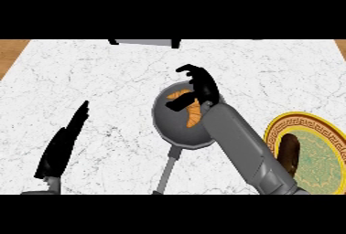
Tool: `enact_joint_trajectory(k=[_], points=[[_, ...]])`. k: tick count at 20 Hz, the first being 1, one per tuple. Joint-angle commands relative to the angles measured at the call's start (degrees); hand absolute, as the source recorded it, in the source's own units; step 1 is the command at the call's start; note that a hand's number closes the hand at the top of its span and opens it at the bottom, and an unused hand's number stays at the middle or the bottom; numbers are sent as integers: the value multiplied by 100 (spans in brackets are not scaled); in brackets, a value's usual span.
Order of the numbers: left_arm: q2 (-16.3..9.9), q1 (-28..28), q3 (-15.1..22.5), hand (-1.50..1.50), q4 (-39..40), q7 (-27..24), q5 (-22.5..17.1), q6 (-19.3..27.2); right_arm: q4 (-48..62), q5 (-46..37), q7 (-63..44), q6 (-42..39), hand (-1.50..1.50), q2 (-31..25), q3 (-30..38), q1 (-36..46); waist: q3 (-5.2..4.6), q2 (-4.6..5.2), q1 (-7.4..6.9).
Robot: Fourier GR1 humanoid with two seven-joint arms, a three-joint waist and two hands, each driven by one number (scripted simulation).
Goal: Pick the croissant from the plate and place it in the pan
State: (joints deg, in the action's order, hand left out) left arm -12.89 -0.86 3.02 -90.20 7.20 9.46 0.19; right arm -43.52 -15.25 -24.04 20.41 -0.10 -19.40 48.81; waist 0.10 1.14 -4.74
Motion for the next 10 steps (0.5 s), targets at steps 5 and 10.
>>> enact_joint_trajectory(k=[5,10], points=[[51,-120,39,0,-87,106,101,61,267,941,1337,1852,-150,9,246,172,0,-25,80],[-119,-231,-296,0,-134,105,-126,-39,225,1182,1601,2345,-150,-99,1125,178,-5,-85,353]])
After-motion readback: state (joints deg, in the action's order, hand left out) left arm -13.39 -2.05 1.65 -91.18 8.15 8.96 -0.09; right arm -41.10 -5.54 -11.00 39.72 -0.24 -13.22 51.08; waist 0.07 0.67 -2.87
